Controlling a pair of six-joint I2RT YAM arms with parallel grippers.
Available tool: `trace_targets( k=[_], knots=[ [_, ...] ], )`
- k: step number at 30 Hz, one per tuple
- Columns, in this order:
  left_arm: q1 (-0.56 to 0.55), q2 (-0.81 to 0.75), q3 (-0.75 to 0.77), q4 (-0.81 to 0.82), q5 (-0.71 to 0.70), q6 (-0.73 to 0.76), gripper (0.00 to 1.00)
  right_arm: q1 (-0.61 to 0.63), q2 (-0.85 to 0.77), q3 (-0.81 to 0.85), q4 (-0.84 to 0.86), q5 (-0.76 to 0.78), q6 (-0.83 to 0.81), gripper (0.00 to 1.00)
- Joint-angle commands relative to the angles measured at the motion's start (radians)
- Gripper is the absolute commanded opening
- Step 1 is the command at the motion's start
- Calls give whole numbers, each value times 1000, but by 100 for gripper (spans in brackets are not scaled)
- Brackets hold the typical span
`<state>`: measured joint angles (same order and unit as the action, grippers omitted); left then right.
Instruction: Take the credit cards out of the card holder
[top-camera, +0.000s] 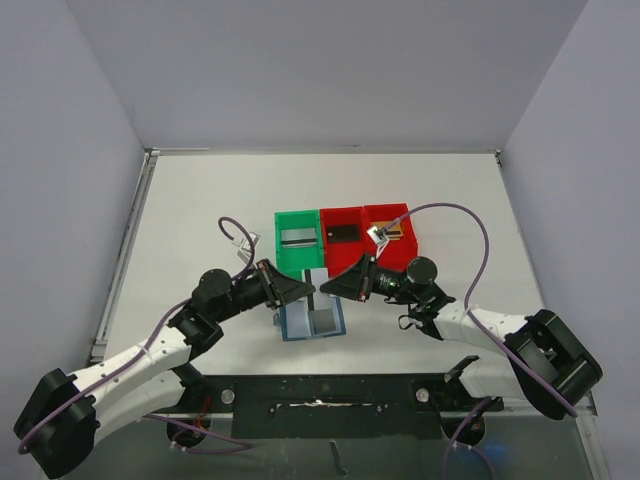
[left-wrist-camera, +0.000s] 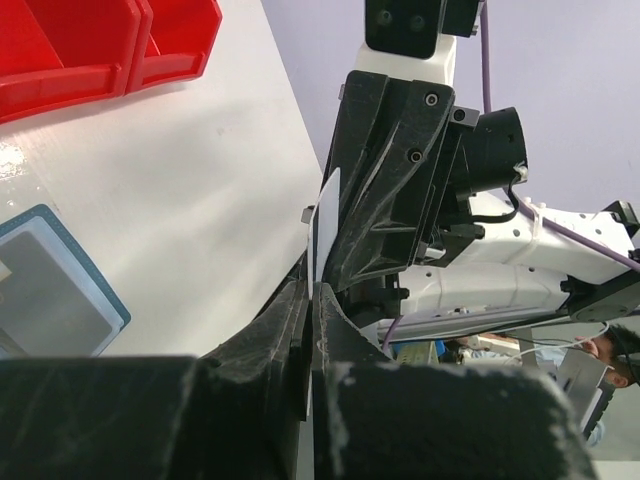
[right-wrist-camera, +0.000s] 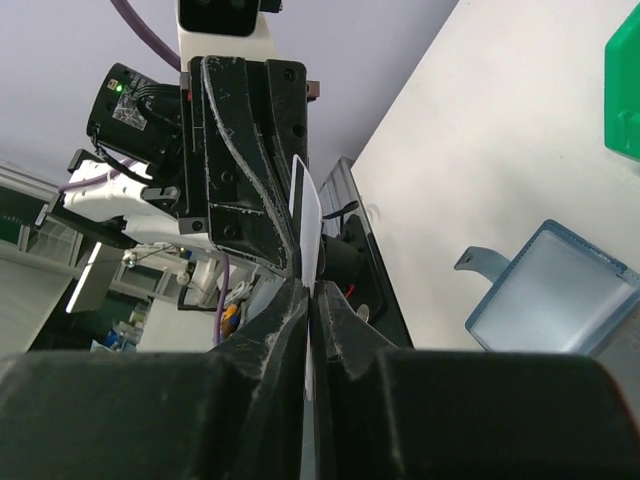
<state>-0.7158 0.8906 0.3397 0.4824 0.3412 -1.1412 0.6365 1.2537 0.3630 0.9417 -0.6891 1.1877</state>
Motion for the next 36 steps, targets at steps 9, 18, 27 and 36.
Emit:
trace_targets(
  k=[9, 18, 27, 36],
  knots=[
    [6, -50, 83, -182, -84, 75, 67, 0, -86, 33, -62, 20, -85, 0],
    [16, -90, 295, -743, -383, 277, 70, -3, -221, 164, -632, 317, -410, 0],
    [208, 8, 490, -1108, -515, 447, 73, 90, -103, 369, -790, 601, -838, 0],
    [718, -28, 489, -1106, -221, 627, 74, 175, 154, 623, -878, 775, -1370, 0]
  ],
)
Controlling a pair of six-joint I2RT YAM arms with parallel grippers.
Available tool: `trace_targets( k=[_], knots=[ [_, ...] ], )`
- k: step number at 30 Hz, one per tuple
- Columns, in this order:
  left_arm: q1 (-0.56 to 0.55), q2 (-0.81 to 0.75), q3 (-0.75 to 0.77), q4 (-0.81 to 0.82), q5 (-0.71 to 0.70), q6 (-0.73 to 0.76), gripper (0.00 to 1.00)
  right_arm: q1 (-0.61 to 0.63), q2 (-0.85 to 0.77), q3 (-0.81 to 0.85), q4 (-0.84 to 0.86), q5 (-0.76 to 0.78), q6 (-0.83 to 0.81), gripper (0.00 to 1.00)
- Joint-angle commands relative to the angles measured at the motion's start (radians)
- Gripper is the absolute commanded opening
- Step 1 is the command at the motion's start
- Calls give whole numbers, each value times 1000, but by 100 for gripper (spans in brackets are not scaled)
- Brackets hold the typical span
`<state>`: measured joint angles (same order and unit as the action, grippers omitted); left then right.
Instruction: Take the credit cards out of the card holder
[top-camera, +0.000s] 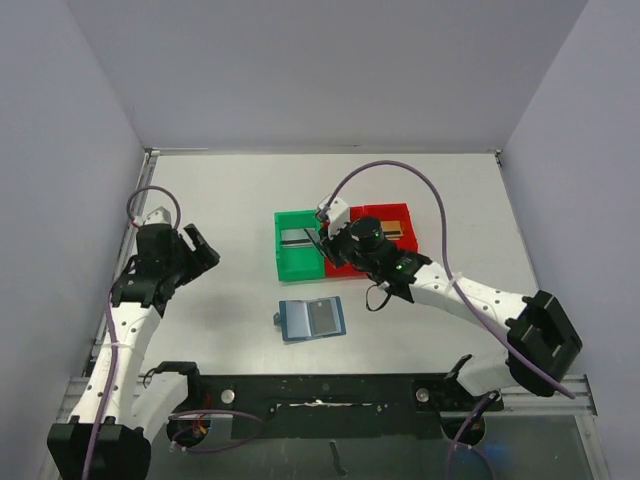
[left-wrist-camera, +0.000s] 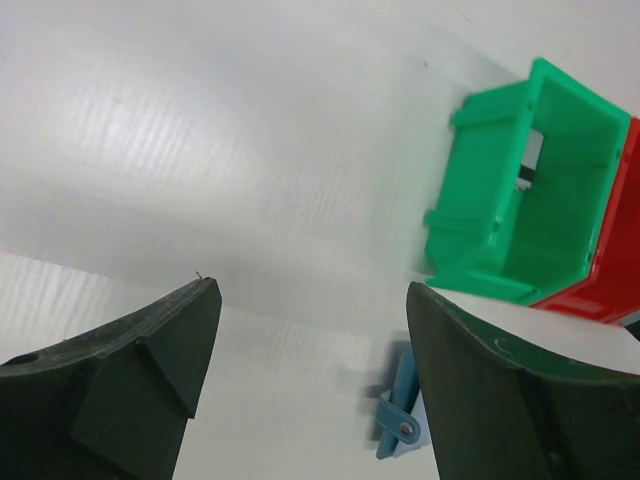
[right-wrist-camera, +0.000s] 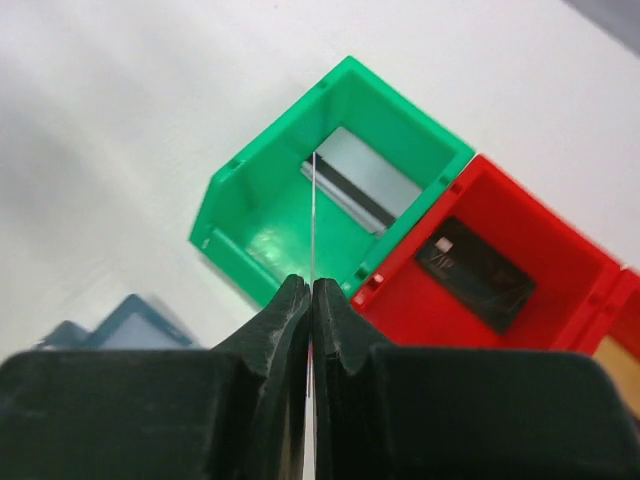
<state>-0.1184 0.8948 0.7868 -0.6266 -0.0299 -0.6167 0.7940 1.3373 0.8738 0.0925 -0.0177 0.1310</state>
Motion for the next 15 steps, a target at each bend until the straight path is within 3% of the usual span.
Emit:
trace_targets(
  k=[1, 6, 15],
  knots=[
    [131, -35, 42, 17, 162, 111, 74, 21, 97, 137, -40, 100, -359, 0],
    [135, -109, -20, 122, 96, 134, 74, 22, 223, 239, -44, 44, -490, 0],
    [135, -157, -37, 137, 77, 127, 75, 17, 393, 395, -87, -5, -602, 0]
  ],
)
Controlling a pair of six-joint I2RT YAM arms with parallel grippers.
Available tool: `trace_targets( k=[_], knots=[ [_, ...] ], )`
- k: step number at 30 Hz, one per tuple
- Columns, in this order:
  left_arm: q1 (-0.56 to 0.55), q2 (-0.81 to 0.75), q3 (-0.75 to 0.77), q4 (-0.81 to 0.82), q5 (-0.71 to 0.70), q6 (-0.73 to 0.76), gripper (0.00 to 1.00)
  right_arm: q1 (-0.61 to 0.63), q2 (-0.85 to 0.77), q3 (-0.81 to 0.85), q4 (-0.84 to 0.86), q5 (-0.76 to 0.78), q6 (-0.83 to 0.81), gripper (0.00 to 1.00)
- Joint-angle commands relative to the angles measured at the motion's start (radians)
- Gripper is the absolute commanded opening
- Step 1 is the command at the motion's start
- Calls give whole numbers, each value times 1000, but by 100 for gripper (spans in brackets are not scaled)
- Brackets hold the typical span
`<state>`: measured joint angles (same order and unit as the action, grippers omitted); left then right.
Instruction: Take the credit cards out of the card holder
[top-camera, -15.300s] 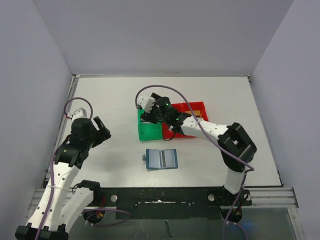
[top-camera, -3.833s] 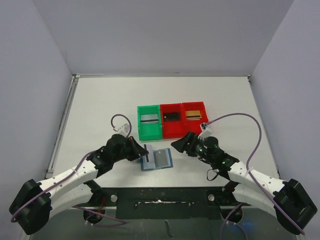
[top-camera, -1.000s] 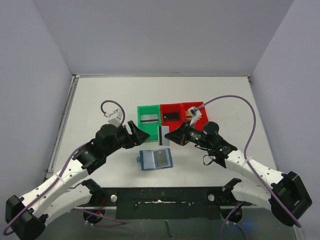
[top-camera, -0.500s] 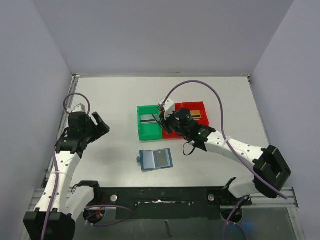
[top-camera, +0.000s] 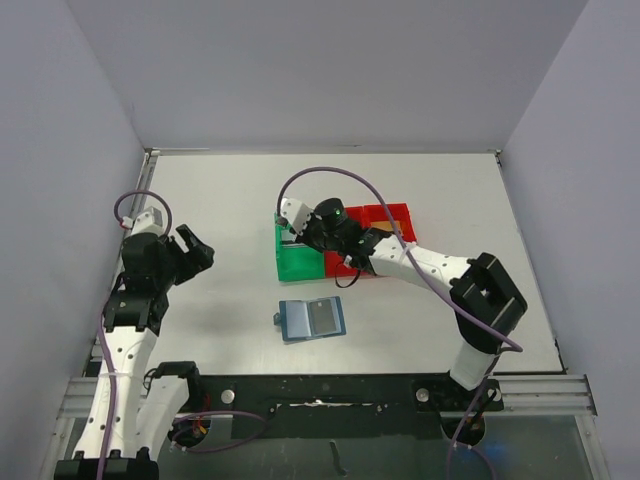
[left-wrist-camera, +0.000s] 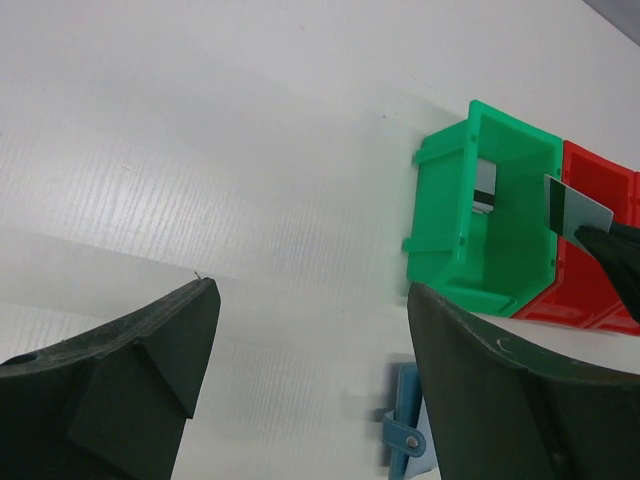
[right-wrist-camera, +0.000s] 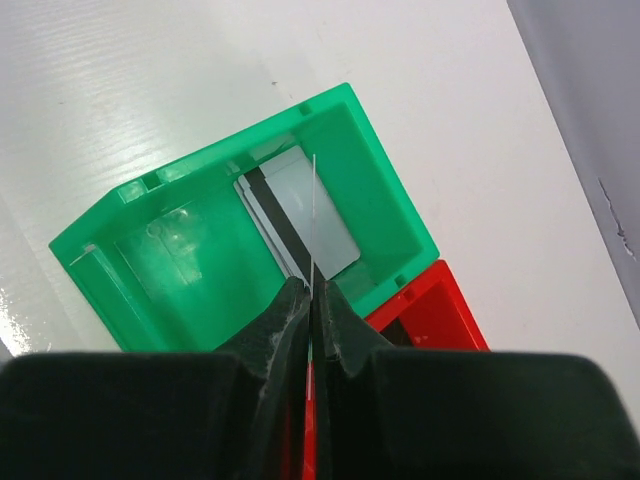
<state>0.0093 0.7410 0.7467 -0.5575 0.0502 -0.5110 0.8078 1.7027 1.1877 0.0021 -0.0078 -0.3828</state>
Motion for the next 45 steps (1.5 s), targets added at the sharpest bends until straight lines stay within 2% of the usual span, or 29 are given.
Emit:
trace_targets(
  k=[1, 9, 19, 30, 41, 45],
  knots=[
    [7, -2, 7, 68, -6, 22, 75, 4, 47, 94, -2, -16, -101, 0],
    [39, 17, 13, 68, 40, 28, 75, -16, 147, 183, -48, -34, -199, 0],
    [82, 8, 6, 81, 80, 33, 75, -23, 263, 305, -127, 25, -341, 0],
    [95, 13, 7, 81, 96, 37, 76, -22, 324, 328, -137, 46, -445, 0],
    [97, -67, 14, 49, -19, 22, 76, -22, 401, 377, -126, 88, -487, 0],
    [99, -66, 13, 47, -23, 22, 76, -22, 404, 381, -147, 68, -480, 6]
  ],
)
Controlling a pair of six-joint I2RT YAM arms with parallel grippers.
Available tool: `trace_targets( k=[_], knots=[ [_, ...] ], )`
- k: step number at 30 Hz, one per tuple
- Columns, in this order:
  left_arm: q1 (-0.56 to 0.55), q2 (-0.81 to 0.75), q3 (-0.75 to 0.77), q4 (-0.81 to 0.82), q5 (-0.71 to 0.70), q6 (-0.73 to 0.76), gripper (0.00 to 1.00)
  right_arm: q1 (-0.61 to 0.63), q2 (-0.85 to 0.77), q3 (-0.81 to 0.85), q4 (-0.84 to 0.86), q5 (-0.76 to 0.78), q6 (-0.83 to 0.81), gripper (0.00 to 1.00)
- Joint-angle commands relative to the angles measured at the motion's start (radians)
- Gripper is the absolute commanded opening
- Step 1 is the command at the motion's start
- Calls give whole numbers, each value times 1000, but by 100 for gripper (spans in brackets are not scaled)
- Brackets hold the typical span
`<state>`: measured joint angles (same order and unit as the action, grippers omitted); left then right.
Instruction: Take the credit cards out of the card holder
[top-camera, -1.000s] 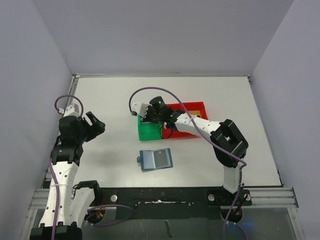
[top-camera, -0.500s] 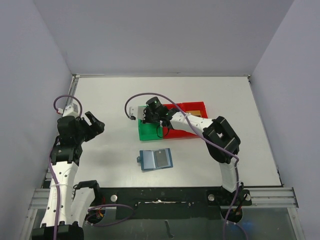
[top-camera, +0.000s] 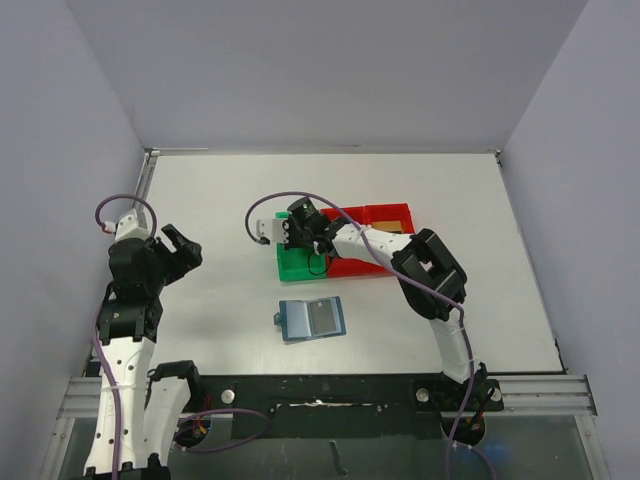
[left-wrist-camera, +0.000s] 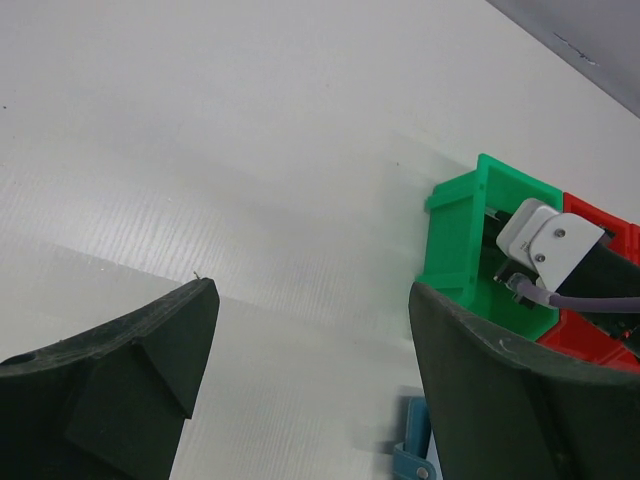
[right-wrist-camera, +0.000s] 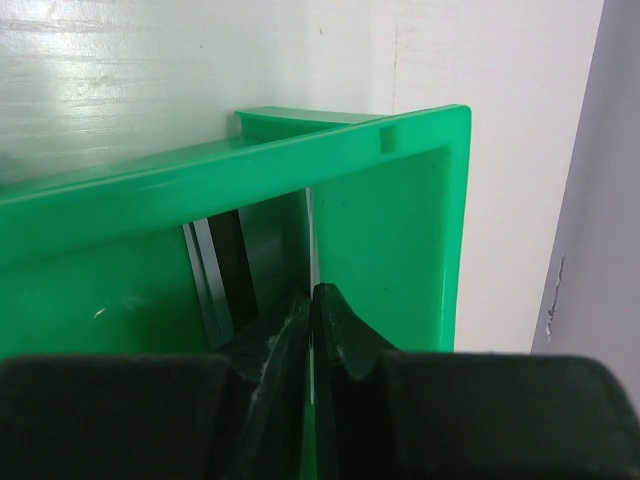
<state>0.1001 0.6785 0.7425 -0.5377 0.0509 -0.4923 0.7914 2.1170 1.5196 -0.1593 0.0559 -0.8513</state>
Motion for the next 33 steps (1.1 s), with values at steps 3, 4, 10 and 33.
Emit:
trace_targets(
  k=[3, 4, 10, 33],
  knots=[
    [12, 2, 17, 29, -18, 3, 76, -8, -11, 58, -29, -48, 4, 14],
    [13, 5, 17, 30, -15, 3, 76, -10, -10, 64, -40, -55, 12, 16],
    [21, 11, 17, 32, -5, 3, 76, -15, -8, 89, -94, -81, 42, 30],
    [26, 25, 12, 38, 17, 5, 76, -25, -61, 92, -71, -117, 140, 35]
  ],
)
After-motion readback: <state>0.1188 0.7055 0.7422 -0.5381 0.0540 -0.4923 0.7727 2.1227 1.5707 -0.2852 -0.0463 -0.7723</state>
